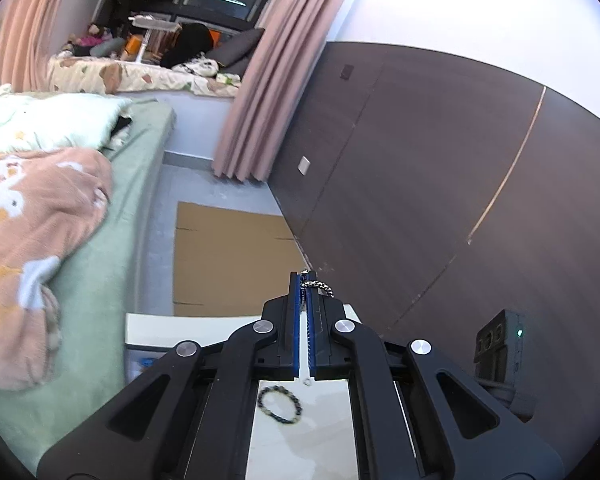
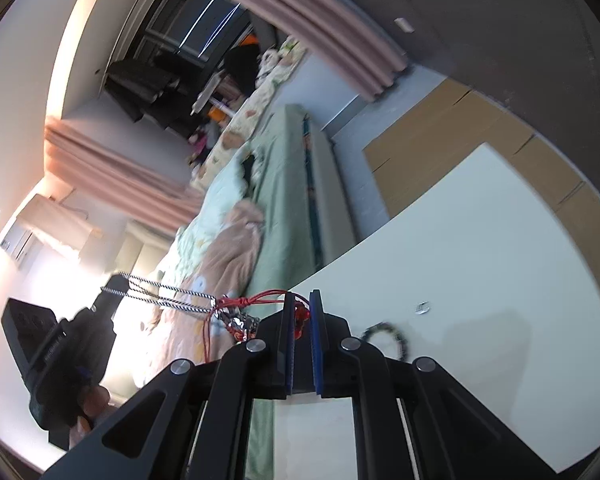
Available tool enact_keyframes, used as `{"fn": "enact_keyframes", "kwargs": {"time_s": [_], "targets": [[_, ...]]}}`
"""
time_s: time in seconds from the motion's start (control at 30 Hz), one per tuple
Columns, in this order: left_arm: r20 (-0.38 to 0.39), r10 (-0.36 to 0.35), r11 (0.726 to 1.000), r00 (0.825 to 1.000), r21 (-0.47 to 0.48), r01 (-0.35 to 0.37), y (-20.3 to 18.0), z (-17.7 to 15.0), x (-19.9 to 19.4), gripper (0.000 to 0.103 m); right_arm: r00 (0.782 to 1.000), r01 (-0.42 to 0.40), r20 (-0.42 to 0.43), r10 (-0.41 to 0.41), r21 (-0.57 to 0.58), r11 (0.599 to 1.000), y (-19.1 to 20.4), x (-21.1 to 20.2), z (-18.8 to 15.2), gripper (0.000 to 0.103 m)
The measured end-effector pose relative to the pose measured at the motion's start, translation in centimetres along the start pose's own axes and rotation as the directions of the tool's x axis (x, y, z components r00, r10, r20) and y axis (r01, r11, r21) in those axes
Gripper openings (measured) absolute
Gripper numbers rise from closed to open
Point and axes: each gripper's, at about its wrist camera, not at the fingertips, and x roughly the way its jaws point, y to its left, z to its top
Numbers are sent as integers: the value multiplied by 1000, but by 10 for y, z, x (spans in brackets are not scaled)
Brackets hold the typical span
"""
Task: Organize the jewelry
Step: 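Carry the red bracelet and silver chain into the black box and open both tools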
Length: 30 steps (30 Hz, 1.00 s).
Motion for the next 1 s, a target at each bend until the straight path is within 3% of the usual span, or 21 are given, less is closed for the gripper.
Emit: {"fn": "enact_keyframes", "kwargs": {"time_s": [0.23, 0.57, 0.67, 0.7, 0.73, 0.77, 0.8, 1.0], "targets": [[30, 55, 998, 998, -3, -55, 21, 10, -27, 4, 996, -46, -76, 42, -54, 997, 32, 42, -16, 7], [-6, 80, 996, 997, -33, -80, 54, 2, -27, 4, 982, -92, -175, 70, -116, 989, 68, 106, -42, 8], [-17, 90, 994, 996, -53, -91, 67, -3, -18, 4, 981, -54, -191, 24, -155, 986, 74, 117, -50, 12], [-21, 88, 994, 996, -63, -89, 70, -4, -16, 4, 979, -41, -206, 8, -159, 986, 74, 122, -51, 14], [-24, 87, 994, 996, -72, -89, 74, -5, -14, 4, 974, -32, -226, -3, -152, 988, 72, 128, -52, 34], [-26, 87, 993, 996, -77, -89, 76, -7, -12, 4, 975, -22, -222, -11, -147, 989, 70, 128, -53, 69], [-28, 85, 993, 996, -85, -87, 79, -9, -10, 4, 980, -3, -199, -28, -152, 988, 68, 126, -52, 75], [-37, 64, 987, 997, -148, -69, 88, -17, 3, 4, 988, 30, -148, -49, -124, 992, 53, 107, -32, 75]]}}
